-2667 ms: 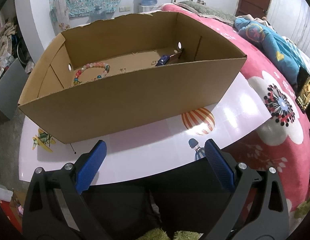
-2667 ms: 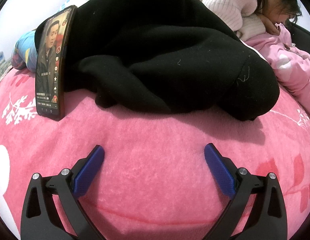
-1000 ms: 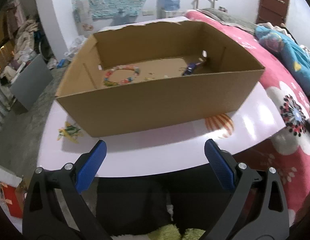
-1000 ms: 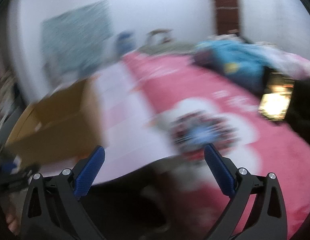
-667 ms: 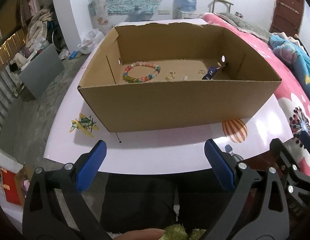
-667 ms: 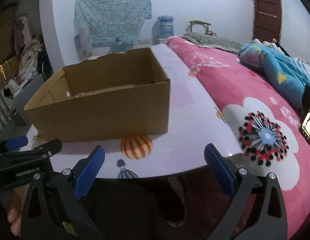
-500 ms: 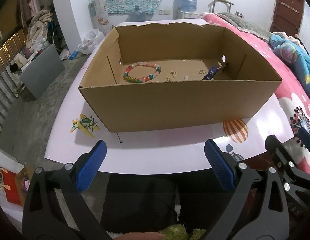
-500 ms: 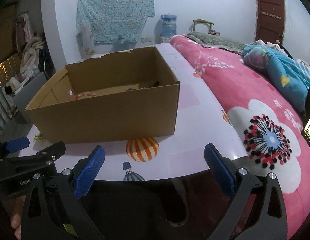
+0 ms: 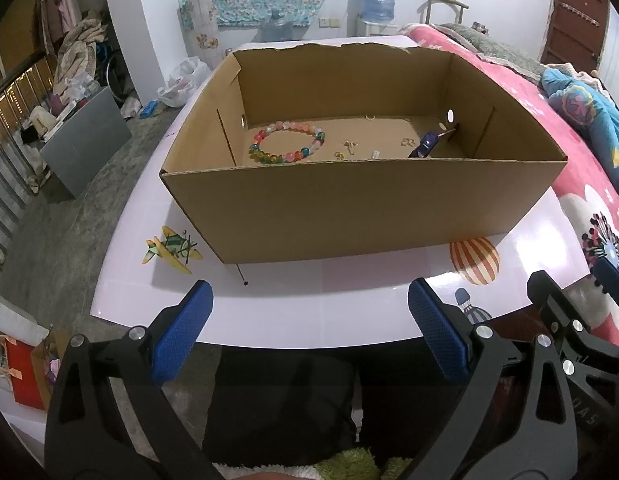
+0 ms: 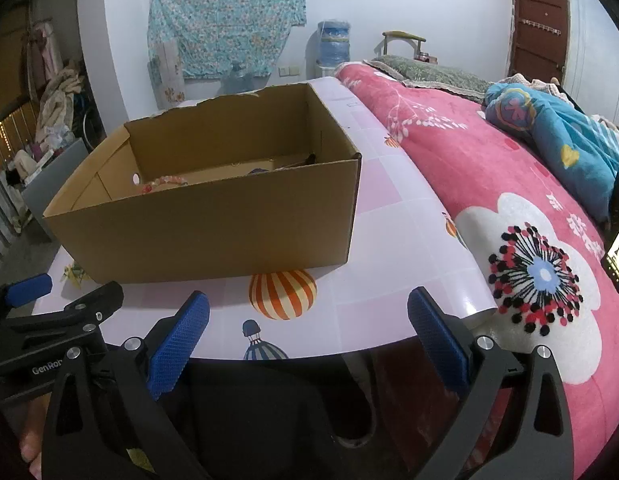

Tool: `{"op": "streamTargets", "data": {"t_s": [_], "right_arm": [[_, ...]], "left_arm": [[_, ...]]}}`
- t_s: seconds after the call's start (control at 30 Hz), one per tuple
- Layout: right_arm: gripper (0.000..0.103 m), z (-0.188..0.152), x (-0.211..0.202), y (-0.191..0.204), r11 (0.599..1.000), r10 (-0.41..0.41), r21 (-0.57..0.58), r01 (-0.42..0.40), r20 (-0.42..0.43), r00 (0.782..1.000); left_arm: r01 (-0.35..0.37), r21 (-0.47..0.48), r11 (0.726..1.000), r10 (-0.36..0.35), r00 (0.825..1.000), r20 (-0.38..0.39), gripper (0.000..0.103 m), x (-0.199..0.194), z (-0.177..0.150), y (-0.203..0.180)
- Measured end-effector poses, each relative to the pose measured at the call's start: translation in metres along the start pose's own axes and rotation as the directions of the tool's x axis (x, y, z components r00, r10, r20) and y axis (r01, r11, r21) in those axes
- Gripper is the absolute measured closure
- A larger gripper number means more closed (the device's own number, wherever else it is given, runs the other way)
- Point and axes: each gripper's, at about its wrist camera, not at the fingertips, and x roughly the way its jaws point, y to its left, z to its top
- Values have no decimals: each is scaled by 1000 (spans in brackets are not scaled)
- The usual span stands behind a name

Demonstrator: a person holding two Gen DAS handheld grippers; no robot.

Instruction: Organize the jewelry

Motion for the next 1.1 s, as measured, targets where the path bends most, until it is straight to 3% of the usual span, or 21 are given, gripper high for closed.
{"op": "streamTargets", "data": {"t_s": [1.1], "right_arm": [[6,1,0,-4,1000,-8,-5,8,-1,1000]], "left_arm": [[5,1,1000,-5,1000,-15,8,3,0,1]]}}
